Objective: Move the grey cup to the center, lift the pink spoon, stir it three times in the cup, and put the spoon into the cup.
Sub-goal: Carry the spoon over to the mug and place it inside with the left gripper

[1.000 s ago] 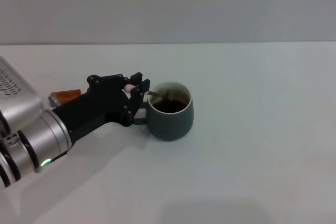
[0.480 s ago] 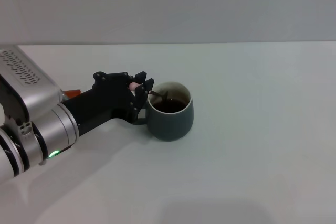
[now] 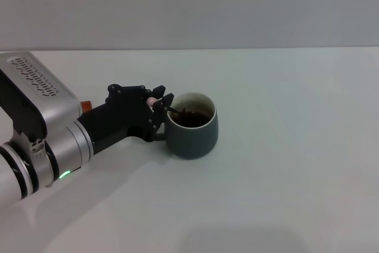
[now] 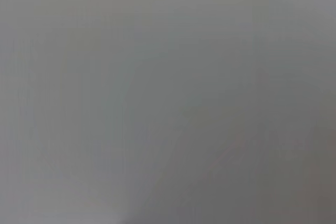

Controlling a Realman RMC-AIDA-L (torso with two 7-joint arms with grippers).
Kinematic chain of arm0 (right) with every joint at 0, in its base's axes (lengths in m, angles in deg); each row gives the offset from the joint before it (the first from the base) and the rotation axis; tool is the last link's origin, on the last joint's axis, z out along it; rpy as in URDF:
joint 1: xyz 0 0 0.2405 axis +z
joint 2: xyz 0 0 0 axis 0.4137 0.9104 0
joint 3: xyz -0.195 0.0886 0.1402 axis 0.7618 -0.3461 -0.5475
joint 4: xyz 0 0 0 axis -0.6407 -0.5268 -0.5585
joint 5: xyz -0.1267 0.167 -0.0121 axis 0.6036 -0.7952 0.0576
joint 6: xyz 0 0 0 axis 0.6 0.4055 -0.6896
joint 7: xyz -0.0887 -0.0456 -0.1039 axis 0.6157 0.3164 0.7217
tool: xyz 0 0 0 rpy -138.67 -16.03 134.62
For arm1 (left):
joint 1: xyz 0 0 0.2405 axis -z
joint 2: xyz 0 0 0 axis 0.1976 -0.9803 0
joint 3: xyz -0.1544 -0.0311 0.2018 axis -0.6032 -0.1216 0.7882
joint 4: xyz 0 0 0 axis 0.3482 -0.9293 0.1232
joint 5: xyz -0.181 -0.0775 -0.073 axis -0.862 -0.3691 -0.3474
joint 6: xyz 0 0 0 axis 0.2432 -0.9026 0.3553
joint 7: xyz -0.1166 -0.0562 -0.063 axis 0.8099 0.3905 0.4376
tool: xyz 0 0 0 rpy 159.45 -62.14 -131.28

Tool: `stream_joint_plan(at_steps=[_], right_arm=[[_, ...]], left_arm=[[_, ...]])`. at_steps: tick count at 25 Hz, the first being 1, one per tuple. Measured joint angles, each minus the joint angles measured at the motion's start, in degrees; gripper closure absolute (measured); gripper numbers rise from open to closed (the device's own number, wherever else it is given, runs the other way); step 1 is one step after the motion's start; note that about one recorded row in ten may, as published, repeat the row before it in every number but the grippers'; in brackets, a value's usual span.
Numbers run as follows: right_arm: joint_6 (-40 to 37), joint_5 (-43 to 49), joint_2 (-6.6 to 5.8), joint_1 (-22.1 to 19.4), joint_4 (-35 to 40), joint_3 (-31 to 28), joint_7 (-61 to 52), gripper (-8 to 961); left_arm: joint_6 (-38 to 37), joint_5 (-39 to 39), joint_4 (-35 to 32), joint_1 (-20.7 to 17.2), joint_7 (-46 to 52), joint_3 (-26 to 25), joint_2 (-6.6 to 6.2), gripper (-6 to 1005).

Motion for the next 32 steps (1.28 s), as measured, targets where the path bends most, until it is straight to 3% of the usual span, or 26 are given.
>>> stream_joint_plan(at_steps=[12, 27, 32], right_arm=[[0.0, 0.2, 0.00, -0.1, 0.1, 0.0, 0.0, 954], [-0.4, 0.2, 0.03, -0.4, -0.1, 0.1, 0.0, 953], [-0.4, 0.3, 0.08, -0.4, -0.2, 0.2, 0.0, 953]], left_arm=[[0.2, 0.0, -0.7, 0.7, -0.1, 0.0, 0.28, 785], [2.5, 0.0, -2.9, 4.4, -1.6, 2.2, 2.96, 775], [2.5, 0.0, -1.9, 3.4, -1.6, 2.4, 2.58, 771]])
